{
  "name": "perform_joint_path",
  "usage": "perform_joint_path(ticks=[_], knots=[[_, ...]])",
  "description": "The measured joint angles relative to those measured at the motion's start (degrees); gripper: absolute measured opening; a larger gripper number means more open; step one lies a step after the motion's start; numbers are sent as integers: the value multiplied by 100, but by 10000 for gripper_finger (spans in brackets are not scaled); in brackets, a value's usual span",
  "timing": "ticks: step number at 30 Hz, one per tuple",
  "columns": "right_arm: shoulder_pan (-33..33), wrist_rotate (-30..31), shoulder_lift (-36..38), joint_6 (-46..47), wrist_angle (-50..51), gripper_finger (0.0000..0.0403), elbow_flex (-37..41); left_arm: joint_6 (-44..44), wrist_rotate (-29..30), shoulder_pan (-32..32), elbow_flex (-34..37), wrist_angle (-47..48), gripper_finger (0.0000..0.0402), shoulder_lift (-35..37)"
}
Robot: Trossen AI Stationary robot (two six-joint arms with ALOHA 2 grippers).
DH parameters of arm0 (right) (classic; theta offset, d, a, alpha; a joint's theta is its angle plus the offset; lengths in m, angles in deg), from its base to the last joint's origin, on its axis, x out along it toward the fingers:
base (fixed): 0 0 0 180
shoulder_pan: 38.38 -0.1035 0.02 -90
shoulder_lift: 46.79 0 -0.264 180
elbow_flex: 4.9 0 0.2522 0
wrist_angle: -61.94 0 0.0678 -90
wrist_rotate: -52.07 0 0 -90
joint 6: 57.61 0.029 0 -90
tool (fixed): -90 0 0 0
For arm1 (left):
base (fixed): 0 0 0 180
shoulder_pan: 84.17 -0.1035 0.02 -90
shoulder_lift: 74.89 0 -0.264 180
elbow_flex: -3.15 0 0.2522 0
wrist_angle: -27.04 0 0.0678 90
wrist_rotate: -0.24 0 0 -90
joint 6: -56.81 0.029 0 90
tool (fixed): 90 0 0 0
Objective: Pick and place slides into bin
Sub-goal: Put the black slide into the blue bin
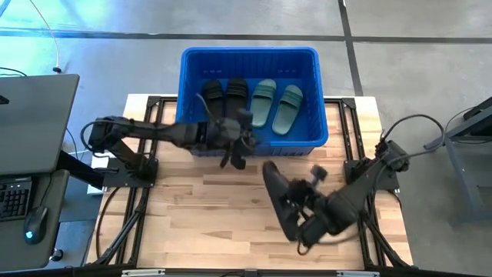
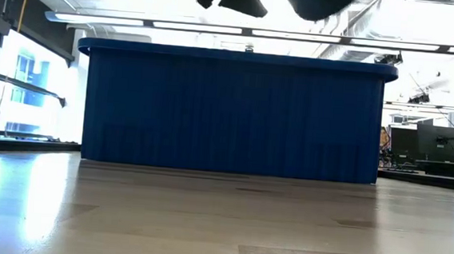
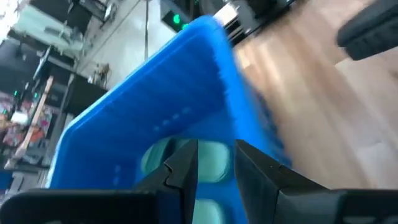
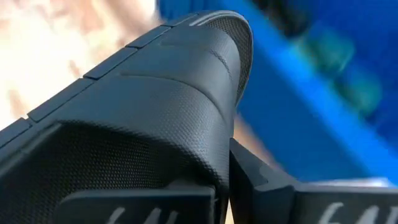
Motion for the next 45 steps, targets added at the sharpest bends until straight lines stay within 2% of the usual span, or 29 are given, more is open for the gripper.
perform_joint_path(ticks=[4, 7, 11, 14, 16, 19, 23, 25, 30, 34, 36, 39, 43, 45], knots=[[645, 1034, 16, -1566, 1, 1, -588, 7, -11, -421, -598, 818, 90, 0], [1231, 1514, 18, -2543, 12, 0, -981, 13, -13, -692, -1027, 1272, 90, 0], [2209, 1804, 21, -3605, 7, 0, -1371, 149, -11, -995, -1565, 1775, 90, 0], [3092, 1804, 23, -4011, 9, 0, -1503, 207, -17, -1145, -1832, 2009, 90, 5], [3726, 1658, 23, -4156, 12, 0, -1493, 215, -20, -1202, -1927, 2132, 90, 2], [4689, 1036, 25, -4242, 10, 0, -1255, 359, -20, -1269, -2005, 2259, 90, 2], [5695, 10, 25, -4079, -110, 0, -476, 474, -16, -1269, -2013, 2497, 90, 0], [6009, -150, 25, -3965, -170, 0, 37, 474, -17, -1258, -2013, 2567, 90, 0], [6440, -245, 23, -4182, -992, 0, 1314, 580, -16, -1255, -2013, 2610, 90, 0], [6447, -326, 16, -4897, -1766, 0, 2037, 608, -15, -1260, -2013, 2607, 90, 0], [6407, -406, 16, -5352, -2117, 0, 2224, 616, -13, -1260, -2013, 2603, 90, 0], [6343, -946, 12, -5870, -2501, 3, 2338, 616, -13, -1255, -2013, 2603, 90, 0], [6276, -1628, 15, -5975, -2739, 13, 2347, 616, -12, -1258, -2013, 2603, 90, 0], [6225, -1718, 21, -6049, -2778, 20, 2347, 616, -11, -1258, -2013, 2603, 90, 0]])
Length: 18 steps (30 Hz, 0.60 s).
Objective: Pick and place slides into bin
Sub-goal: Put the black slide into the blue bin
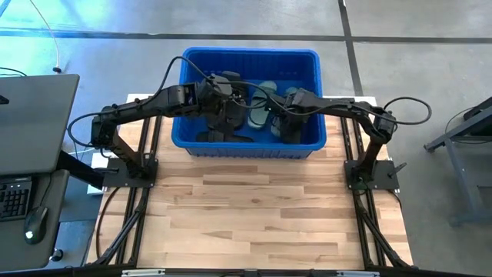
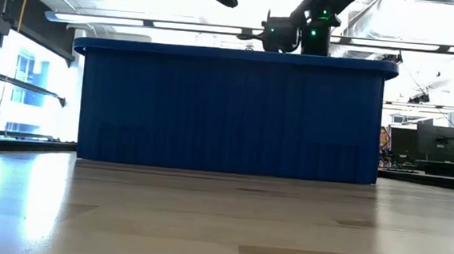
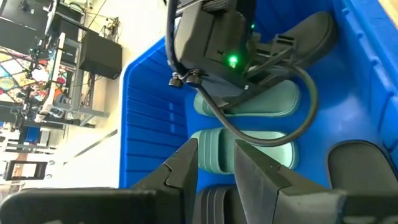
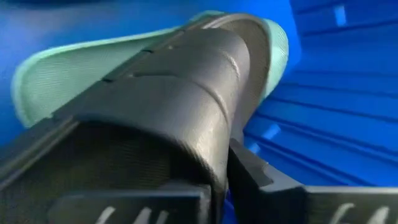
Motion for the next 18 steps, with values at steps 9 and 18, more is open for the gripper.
perform_joint_path(ticks=[9, 18], knots=[[-36, -320, 2, -160, -9, 95, 0, -2, 3, 0, 0, 26, 90, 0], [-66, -349, 2, 611, 319, 174, -200, 175, 15, 0, 0, 398, 90, 0]])
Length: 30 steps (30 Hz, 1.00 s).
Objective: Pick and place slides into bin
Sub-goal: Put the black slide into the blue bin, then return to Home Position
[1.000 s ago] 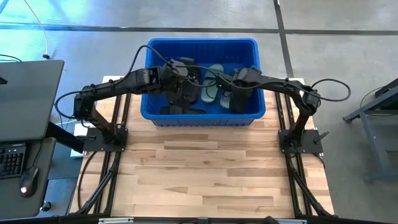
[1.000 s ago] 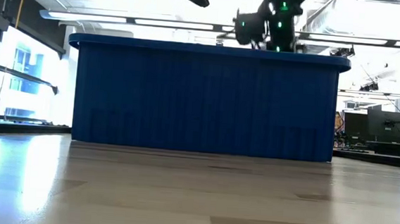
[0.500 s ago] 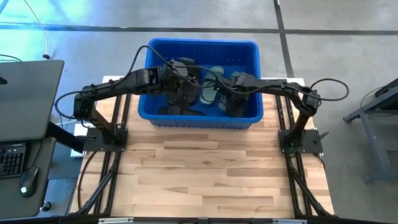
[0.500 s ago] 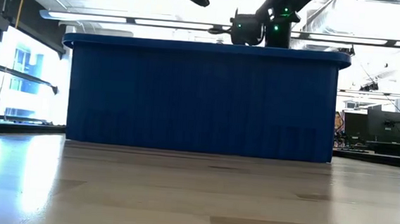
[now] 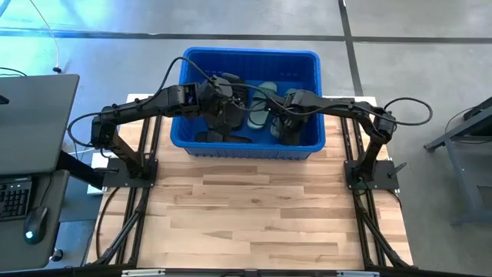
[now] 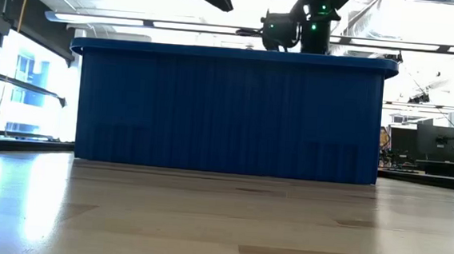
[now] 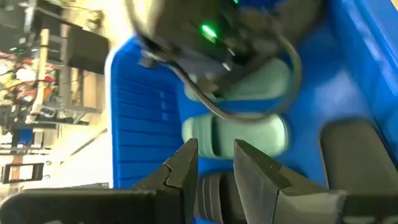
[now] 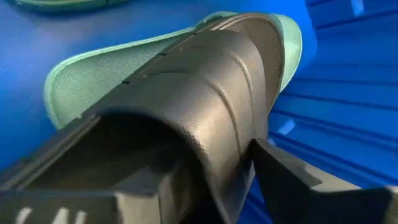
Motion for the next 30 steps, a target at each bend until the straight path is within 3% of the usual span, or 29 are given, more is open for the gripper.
perform_joint_path(ticks=[3, 8, 13, 17, 24, 30], knots=[[-77, -266, -2, 151, 420, 189, -298, 152, 48, 0, 0, 297, 90, -4], [-272, -730, -2, 825, 866, 201, -896, 365, 700, 2, 0, 999, 90, -4], [-445, -834, -2, 1028, 882, 199, -1332, -48, 1034, 1, 0, 1482, 90, 2], [-577, -749, -10, 1213, 1309, 197, -1627, -205, 808, 12, 2, 1549, 90, 258], [-1226, -691, 80, 1665, 1859, 195, -2529, -669, -330, 6, 2, 2159, 90, 1150], [-2192, 339, 338, 1643, 1931, 195, -3097, -1002, -724, 7, 2, 2561, 90, 2114]])
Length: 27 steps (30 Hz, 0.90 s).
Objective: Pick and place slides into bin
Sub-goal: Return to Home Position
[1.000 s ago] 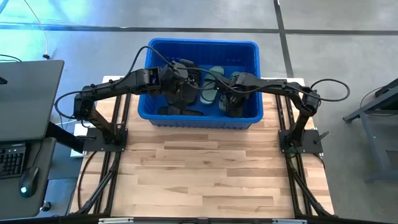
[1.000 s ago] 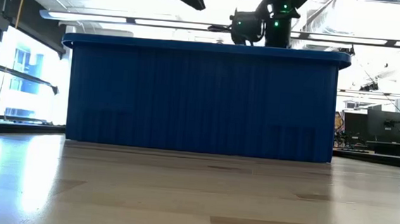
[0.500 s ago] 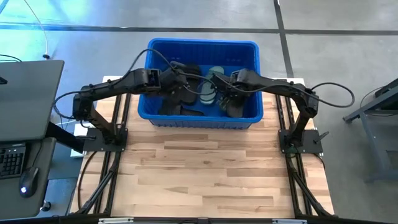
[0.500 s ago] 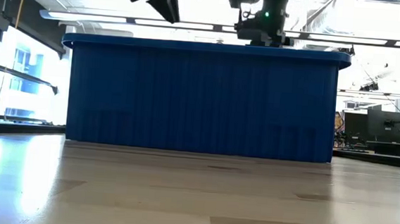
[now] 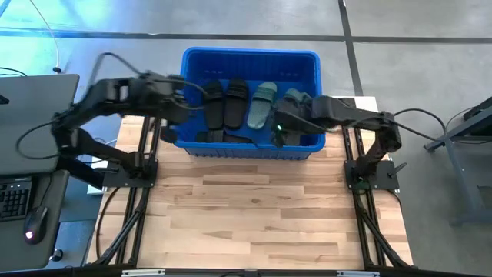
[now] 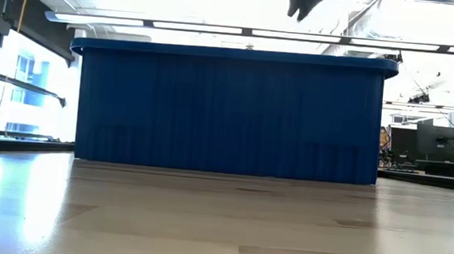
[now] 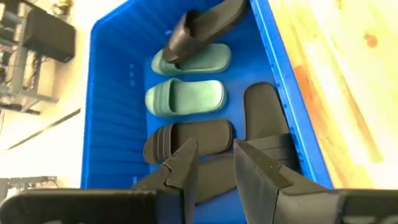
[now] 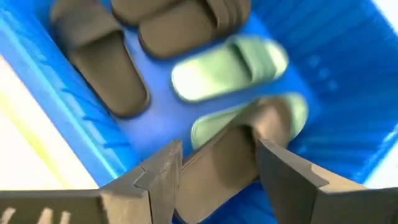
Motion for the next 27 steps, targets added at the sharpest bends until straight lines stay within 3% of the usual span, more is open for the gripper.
perform_joint_path(ticks=[4, 8, 12, 18, 22, 27], knots=[[-656, 807, 229, 295, 35, 195, 29, -325, 0, -3, 120, 254, 90, 593], [-1222, 1153, 356, 877, 160, 193, 193, -520, -317, -2, 711, 274, 90, 1301], [-1727, 1264, 463, 1459, 199, 193, 606, -624, -843, 0, 1901, -231, 90, 2259], [-2337, 2415, 481, 1841, 262, 196, 1755, -921, -1239, -2, 3866, -1202, 90, 3926], [-2488, 2011, 481, 2310, -294, 196, 2518, -1192, -1243, -2, 4675, -1470, 90, 4785], [-2441, 1338, 551, 2598, -631, 193, 2855, -1445, -1243, -4, 5025, -1451, 90, 5414]])
